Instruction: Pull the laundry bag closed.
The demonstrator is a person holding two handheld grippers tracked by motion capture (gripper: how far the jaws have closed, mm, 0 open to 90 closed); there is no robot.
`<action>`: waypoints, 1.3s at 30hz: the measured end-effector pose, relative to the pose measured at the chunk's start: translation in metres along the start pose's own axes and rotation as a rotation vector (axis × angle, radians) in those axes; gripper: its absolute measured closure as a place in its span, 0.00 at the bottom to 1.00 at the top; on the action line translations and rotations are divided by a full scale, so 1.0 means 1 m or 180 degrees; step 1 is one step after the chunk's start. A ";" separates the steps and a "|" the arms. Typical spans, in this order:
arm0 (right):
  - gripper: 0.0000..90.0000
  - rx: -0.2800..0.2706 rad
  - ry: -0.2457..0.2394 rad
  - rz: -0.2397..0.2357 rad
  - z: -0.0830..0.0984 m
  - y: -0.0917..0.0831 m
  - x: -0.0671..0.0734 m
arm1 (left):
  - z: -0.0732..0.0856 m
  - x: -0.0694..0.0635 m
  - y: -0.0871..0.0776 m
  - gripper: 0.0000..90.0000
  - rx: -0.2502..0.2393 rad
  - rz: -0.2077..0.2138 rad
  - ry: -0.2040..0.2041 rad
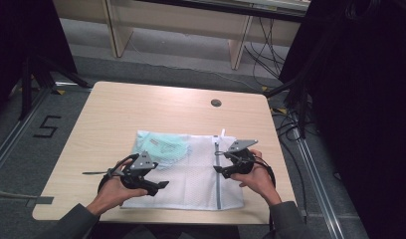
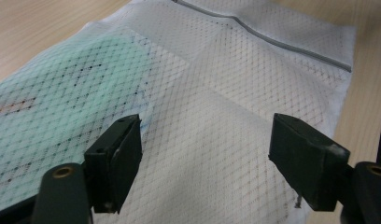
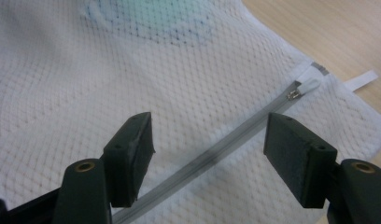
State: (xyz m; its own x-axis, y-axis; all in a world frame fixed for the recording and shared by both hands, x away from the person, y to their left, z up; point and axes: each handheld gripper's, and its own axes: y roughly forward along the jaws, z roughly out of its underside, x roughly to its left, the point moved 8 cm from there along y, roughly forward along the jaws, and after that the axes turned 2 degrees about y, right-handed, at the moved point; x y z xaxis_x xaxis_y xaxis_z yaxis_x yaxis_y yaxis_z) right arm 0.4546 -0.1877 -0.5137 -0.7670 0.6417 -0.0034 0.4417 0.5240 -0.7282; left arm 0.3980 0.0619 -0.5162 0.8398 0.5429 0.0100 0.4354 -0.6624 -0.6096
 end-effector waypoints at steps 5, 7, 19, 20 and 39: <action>0.36 -0.0003 -0.0025 0.0017 0.008 -0.008 0.004 | 0.006 0.003 -0.010 0.26 -0.0008 -0.0036 -0.0095; 0.36 0.0006 -0.0032 -0.0010 0.012 -0.012 0.008 | 0.008 0.004 -0.014 0.26 -0.0027 -0.0031 -0.0090; 0.31 0.0042 0.0026 -0.0007 0.041 -0.027 0.026 | 0.019 -0.002 -0.028 0.25 0.0023 -0.0063 -0.0098; 0.30 0.0047 0.0025 -0.0006 0.043 -0.027 0.027 | 0.020 -0.002 -0.029 0.25 0.0038 -0.0066 -0.0090; 0.28 0.0173 0.0097 0.0107 0.078 -0.048 0.041 | 0.033 -0.009 -0.047 0.24 0.0006 -0.0154 -0.0092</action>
State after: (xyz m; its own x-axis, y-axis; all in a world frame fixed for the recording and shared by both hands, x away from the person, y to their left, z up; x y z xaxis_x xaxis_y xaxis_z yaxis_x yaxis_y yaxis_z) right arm 0.3651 -0.2301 -0.5325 -0.7372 0.6756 -0.0082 0.4403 0.4713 -0.7642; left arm 0.3588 0.1050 -0.5139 0.8081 0.5889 0.0166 0.4747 -0.6341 -0.6104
